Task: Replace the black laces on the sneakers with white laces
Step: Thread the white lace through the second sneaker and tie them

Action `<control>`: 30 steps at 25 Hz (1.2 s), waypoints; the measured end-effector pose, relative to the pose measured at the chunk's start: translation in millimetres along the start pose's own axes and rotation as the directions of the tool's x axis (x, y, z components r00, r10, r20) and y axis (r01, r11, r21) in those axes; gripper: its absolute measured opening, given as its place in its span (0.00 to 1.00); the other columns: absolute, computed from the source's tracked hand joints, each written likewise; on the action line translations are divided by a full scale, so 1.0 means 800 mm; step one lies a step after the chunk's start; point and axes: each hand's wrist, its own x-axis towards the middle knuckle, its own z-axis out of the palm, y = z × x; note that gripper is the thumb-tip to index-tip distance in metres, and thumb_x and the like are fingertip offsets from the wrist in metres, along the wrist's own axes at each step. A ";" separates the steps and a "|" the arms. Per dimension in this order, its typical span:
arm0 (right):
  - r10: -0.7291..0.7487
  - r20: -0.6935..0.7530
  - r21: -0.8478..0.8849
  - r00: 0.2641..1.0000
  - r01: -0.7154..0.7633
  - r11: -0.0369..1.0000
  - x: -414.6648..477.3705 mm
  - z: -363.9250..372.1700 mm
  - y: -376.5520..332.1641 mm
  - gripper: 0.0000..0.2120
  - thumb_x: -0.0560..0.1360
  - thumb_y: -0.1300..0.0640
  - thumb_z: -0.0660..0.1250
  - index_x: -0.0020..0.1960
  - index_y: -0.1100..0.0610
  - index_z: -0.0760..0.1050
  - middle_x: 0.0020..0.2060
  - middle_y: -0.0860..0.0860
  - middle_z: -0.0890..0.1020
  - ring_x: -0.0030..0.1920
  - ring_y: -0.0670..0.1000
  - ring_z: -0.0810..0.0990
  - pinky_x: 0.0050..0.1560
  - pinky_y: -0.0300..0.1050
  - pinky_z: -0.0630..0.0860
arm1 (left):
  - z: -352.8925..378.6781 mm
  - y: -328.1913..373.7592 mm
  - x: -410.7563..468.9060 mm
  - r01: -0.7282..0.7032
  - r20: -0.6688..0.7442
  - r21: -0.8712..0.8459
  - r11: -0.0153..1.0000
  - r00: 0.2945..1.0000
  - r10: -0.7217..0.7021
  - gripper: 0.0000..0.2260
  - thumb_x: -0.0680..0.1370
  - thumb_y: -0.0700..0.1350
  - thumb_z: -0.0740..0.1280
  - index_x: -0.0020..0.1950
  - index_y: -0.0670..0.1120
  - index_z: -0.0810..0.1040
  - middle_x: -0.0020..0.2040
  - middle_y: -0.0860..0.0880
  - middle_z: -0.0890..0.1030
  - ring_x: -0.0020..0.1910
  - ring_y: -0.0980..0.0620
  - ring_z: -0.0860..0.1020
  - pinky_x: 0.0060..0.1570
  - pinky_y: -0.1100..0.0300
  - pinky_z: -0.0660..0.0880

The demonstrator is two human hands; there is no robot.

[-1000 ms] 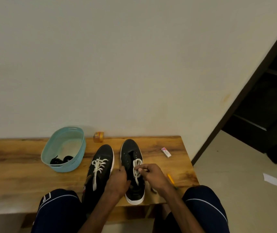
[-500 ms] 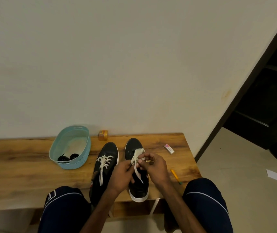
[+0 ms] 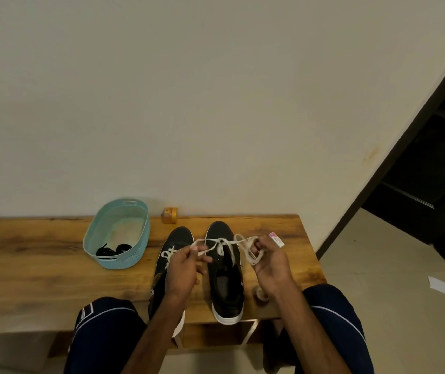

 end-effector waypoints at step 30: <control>-0.335 0.184 -0.953 0.924 0.084 -0.291 0.028 -0.068 -0.019 0.10 0.80 0.56 0.65 0.59 0.52 0.79 0.48 0.51 0.85 0.46 0.50 0.83 0.49 0.48 0.80 | 0.010 0.001 0.000 -0.422 0.209 0.149 0.894 0.897 0.389 0.08 0.83 0.41 0.62 0.54 0.50 0.81 0.46 0.52 0.84 0.40 0.57 0.80 0.33 0.67 0.74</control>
